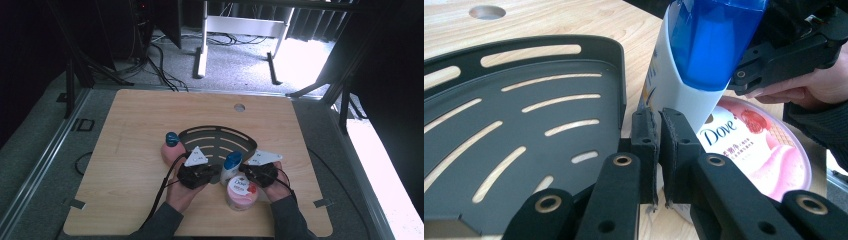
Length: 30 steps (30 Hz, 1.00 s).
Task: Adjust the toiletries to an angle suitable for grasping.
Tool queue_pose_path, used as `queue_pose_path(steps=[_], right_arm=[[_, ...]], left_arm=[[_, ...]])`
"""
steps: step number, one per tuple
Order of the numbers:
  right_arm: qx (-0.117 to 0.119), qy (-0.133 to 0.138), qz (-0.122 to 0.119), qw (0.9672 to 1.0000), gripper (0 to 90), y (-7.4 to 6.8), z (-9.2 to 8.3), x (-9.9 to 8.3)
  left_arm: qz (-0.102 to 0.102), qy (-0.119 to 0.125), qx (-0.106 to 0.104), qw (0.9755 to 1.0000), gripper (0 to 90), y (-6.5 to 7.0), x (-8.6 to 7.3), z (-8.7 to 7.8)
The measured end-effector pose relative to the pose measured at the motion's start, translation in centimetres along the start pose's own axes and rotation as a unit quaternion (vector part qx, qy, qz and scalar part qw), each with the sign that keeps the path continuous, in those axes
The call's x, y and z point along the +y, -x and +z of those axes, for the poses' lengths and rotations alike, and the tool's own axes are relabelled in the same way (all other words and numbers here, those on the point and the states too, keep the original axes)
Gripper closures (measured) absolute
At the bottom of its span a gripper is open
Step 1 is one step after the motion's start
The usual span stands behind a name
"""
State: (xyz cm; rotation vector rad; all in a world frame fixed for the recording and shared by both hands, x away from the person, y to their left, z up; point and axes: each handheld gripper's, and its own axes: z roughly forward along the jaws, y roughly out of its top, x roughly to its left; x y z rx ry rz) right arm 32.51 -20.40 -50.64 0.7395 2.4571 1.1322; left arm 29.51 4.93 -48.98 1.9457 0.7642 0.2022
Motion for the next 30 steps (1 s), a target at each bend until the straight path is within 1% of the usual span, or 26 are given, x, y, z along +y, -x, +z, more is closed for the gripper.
queue_pose_path(steps=[5,10,13,15,17,19,20,25,29,30], right_arm=[[0.006,-0.002,-0.007,1.0000,89.8,-0.6,0.1,0.2],[0.008,-0.003,-0.014,0.9999,89.8,-1.1,0.2,0.4],[0.011,-0.003,-0.022,0.9997,89.8,-1.5,0.2,0.7],[0.012,-0.003,-0.025,0.9996,89.8,-1.7,0.2,0.8],[0.014,-0.004,-0.028,0.9995,89.8,-2.0,0.3,1.0],[0.015,-0.004,-0.032,0.9994,89.7,-2.1,0.3,1.1],[0.015,-0.005,-0.034,0.9993,89.7,-2.3,0.3,1.2],[0.020,-0.010,-0.053,0.9984,89.2,-3.3,0.5,1.6],[0.025,-0.011,-0.057,0.9980,89.2,-3.6,0.4,1.7],[0.027,-0.011,-0.057,0.9979,89.3,-3.7,0.4,1.8]], left_arm=[[-0.005,0.002,0.004,1.0000,84.2,-0.1,-0.4,-0.8],[-0.004,0.001,0.007,1.0000,84.3,0.0,-1.0,-1.9],[-0.001,-0.001,0.004,1.0000,84.4,0.4,-1.3,-2.5],[0.003,-0.001,-0.001,1.0000,84.6,0.8,-1.5,-2.7],[0.012,-0.006,-0.008,0.9999,84.6,1.3,-1.8,-3.0],[0.015,-0.007,-0.011,0.9998,84.7,1.5,-1.9,-3.1],[0.019,-0.010,-0.014,0.9997,84.7,1.9,-2.1,-3.2],[0.025,-0.020,-0.021,0.9993,85.1,2.6,-2.5,-3.1],[0.029,-0.028,-0.021,0.9990,85.0,2.9,-2.9,-3.1],[0.027,-0.028,-0.020,0.9990,85.0,2.9,-3.0,-3.1]])
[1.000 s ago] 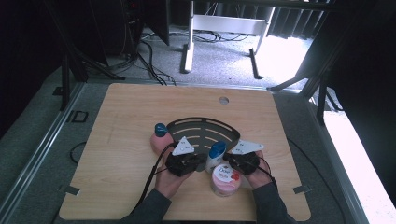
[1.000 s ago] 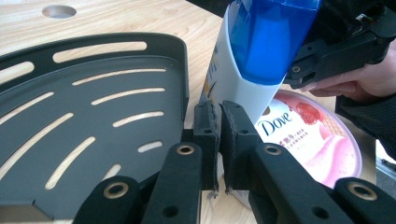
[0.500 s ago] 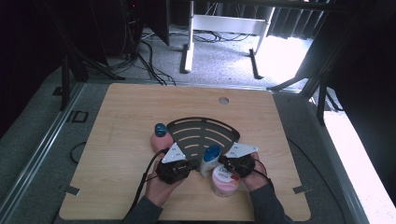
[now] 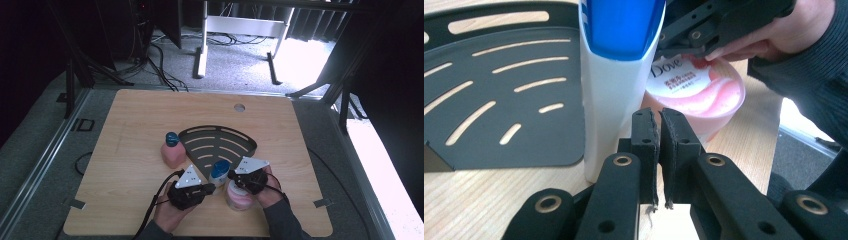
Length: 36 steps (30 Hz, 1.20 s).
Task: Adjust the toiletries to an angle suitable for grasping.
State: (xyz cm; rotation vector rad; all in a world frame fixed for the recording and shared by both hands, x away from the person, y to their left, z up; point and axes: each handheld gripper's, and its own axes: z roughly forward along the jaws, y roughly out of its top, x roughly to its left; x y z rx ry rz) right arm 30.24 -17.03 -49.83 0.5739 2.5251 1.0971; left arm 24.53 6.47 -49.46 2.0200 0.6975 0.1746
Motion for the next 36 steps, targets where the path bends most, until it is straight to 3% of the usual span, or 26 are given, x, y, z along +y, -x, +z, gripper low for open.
queue_pose_path(steps=[8,13,21,23,33,36], right_arm=[[0.008,-0.010,-0.020,0.9997,89.3,-1.0,0.0,0.5],[0.022,-0.011,-0.033,0.9992,89.3,-1.8,0.3,1.0],[0.036,-0.020,-0.059,0.9974,89.2,-3.1,1.2,1.5],[0.038,-0.020,-0.061,0.9972,89.1,-3.3,1.2,1.6],[0.019,-0.010,-0.045,0.9988,88.4,-2.3,-0.1,1.1],[0.006,-0.004,-0.026,0.9996,87.2,-1.3,-1.0,0.5]], left_arm=[[-0.003,-0.001,0.011,0.9999,85.1,-0.2,-0.4,-0.5],[-0.008,-0.005,0.029,0.9995,85.1,-0.8,-1.0,-1.0],[-0.039,-0.015,0.062,0.9972,85.1,-2.2,-2.0,-1.3],[-0.042,-0.014,0.059,0.9972,85.1,-2.2,-2.1,-1.4],[0.003,-0.016,0.021,0.9996,88.0,0.2,-1.0,0.0],[0.014,-0.019,0.020,0.9995,89.5,0.6,-0.6,0.8]])
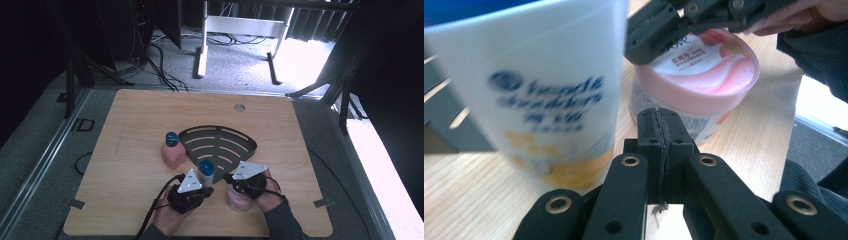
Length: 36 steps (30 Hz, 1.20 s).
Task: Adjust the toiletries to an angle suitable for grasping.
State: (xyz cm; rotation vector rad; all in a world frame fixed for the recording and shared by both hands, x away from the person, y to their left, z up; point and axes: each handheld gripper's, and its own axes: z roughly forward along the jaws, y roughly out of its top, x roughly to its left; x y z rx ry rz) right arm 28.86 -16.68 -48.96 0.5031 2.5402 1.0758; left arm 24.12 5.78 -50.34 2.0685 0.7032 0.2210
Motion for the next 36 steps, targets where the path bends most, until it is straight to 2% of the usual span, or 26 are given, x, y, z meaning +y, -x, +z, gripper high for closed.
queue_pose_path(steps=[4,8,11,13,26,27,36], right_arm=[[-0.013,0.007,0.021,0.9997,86.5,0.9,-0.8,-0.6],[-0.023,0.015,0.035,0.9990,86.1,1.6,-1.6,-1.1],[-0.026,0.021,0.041,0.9986,85.6,2.0,-2.0,-1.3],[-0.026,0.025,0.047,0.9983,85.6,2.1,-2.2,-1.5],[-0.025,0.020,0.051,0.9982,85.3,2.3,-2.0,-1.7],[-0.025,0.020,0.051,0.9982,85.2,2.3,-2.0,-1.8],[-0.026,0.017,0.060,0.9977,85.2,2.8,-2.1,-2.3]], left_arm=[[0.009,0.000,0.001,1.0000,89.7,0.3,0.4,1.1],[0.018,-0.006,0.018,0.9997,89.6,0.4,0.5,2.1],[0.012,-0.006,0.033,0.9994,89.6,0.2,0.3,2.6],[0.006,-0.004,0.033,0.9994,89.7,0.0,0.1,2.7],[-0.009,-0.008,0.061,0.9980,89.5,-0.9,-0.8,2.1],[-0.012,-0.010,0.071,0.9974,89.5,-1.1,-1.1,1.9],[-0.044,-0.015,0.103,0.9936,88.9,-2.5,-2.3,1.1]])
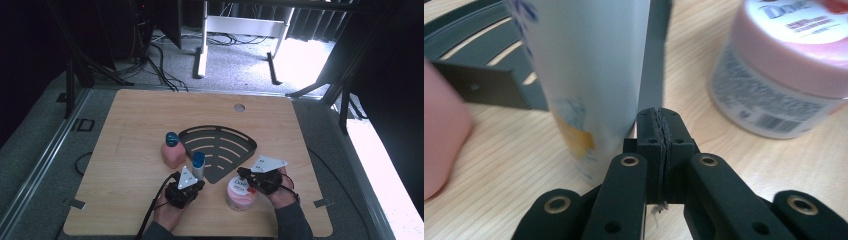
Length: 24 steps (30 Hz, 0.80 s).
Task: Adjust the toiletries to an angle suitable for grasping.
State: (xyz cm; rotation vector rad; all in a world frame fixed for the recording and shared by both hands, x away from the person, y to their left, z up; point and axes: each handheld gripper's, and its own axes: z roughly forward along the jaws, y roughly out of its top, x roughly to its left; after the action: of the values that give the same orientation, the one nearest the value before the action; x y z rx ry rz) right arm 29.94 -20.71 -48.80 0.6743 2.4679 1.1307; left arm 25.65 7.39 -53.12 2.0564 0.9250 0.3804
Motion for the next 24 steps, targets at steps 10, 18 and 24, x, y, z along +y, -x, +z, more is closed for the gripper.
queue_pose_path(steps=[10,18,24], right_arm=[[-0.003,-0.002,0.009,1.0000,85.2,0.5,0.0,-0.5],[-0.005,-0.001,0.012,0.9999,85.0,0.7,-0.1,-0.6],[-0.007,0.001,0.013,0.9999,85.0,0.8,-0.3,-0.7]], left_arm=[[0.015,0.021,-0.004,0.9997,88.9,0.9,1.5,1.0],[0.043,0.033,0.023,0.9982,89.3,1.8,2.5,2.6],[0.030,0.032,0.037,0.9983,89.5,1.0,1.9,2.4]])
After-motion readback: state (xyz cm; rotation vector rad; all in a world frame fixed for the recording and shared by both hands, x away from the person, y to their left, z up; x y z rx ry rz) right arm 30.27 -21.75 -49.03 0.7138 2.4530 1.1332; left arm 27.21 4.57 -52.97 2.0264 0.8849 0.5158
